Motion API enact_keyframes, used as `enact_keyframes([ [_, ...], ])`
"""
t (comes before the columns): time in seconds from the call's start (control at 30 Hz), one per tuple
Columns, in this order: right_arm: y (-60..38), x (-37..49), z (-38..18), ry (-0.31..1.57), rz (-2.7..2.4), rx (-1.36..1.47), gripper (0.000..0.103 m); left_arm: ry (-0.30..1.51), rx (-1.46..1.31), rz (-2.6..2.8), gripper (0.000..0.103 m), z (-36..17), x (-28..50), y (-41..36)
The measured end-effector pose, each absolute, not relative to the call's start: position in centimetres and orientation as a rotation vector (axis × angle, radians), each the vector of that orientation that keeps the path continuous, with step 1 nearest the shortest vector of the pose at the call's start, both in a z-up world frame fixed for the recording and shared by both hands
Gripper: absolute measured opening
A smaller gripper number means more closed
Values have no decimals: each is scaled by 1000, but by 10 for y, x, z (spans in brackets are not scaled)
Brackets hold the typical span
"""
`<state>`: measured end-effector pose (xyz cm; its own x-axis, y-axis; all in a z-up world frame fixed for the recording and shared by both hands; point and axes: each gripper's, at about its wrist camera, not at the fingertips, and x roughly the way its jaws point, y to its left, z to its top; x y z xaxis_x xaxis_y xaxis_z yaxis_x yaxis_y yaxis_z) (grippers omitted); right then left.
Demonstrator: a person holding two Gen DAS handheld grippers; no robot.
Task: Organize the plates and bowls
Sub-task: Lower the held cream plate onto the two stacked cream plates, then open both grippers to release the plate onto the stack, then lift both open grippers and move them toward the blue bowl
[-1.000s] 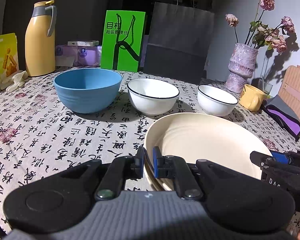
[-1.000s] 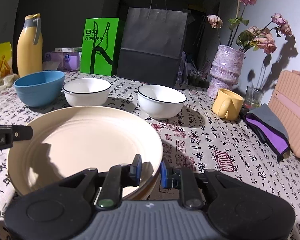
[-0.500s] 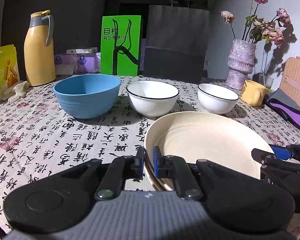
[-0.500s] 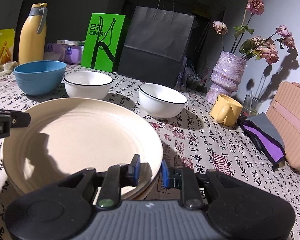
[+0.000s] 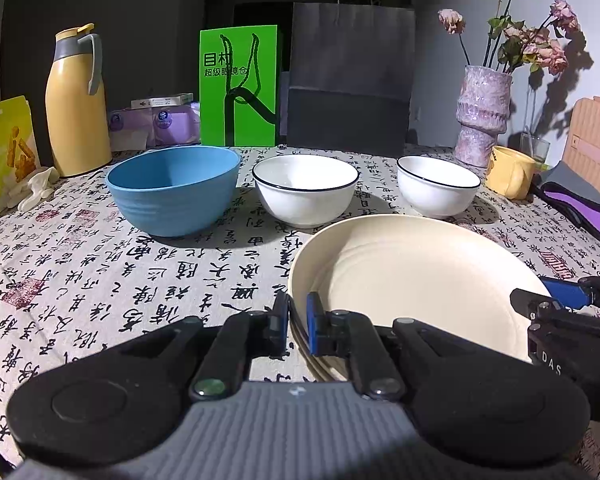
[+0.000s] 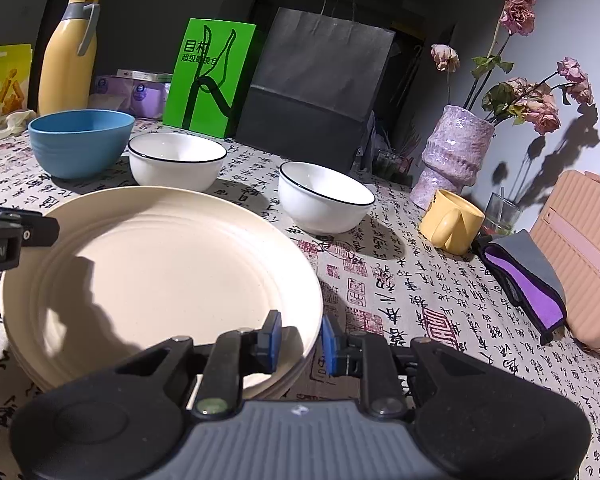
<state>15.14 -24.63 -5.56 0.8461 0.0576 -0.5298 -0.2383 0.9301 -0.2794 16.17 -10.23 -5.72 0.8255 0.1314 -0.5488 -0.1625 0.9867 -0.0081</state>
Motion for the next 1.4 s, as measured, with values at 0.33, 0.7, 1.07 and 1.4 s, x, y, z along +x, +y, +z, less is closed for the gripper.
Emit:
enact_keyframes([
  [0.33, -253, 156, -53, 567, 178, -297, 23, 595, -106, 135, 10, -56, 162, -95],
  [0.7, -266, 158, -47, 599, 226, -190, 40, 556, -150, 112, 54, -43, 155, -88],
  [1.07, -274, 150, -37, 588, 270, -123, 89, 503, -171, 93, 102, -31, 143, -80],
  [1.4, -286, 149, -31, 614, 258, -4, 103, 496, -234, 84, 103, -30, 127, -66],
])
